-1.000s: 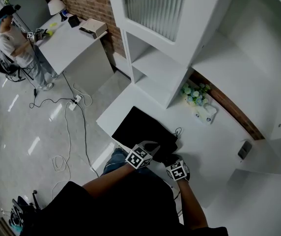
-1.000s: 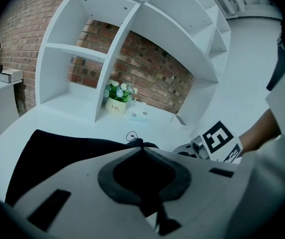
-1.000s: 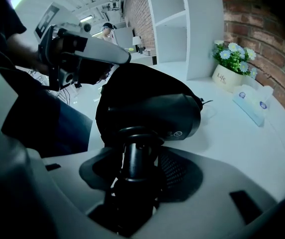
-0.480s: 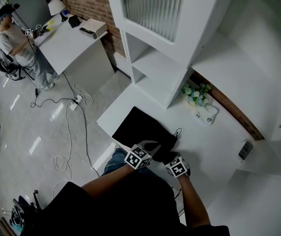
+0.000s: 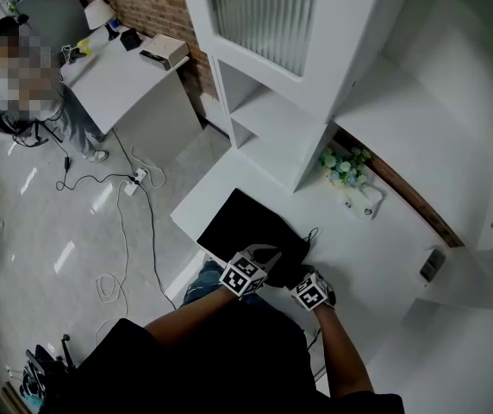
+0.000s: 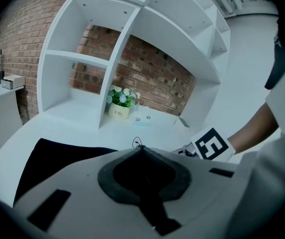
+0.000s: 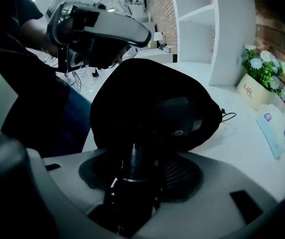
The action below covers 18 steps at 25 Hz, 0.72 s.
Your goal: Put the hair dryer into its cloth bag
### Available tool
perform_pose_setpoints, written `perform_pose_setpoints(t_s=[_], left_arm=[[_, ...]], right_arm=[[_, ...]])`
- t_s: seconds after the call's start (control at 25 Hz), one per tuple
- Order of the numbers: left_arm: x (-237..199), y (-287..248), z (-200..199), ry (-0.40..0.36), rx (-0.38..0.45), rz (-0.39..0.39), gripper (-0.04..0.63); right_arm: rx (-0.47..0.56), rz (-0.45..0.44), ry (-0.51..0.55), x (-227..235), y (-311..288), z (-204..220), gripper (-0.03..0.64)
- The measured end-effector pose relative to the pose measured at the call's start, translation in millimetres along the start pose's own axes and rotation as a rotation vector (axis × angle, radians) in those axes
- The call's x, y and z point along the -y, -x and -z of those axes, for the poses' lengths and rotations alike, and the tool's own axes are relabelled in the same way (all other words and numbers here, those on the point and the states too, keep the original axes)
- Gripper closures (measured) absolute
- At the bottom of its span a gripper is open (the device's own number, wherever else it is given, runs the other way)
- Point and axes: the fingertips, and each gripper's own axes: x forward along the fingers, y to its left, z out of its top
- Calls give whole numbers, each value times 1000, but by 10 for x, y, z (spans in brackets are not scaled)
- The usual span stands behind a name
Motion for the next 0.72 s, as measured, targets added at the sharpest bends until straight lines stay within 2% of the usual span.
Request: perform_pose_setpoints(t_s=[0.2,0.44,0.6,0.72], left_arm=[[-48,-76,161,-15,-88,-27,568],[-24,-183,305,-38,-164,-18,561],[-53,-254,406,-38,-213,-17,474],[-58,-306,491,-21,-245,-7,462]], right_arm=[[-6,-5,-2,11,-15,11,377],[1,-1,-16,16,-17,1,377],[1,0,-22,12,-14,-1,377],[8,0,-24,12,-15,7,377]])
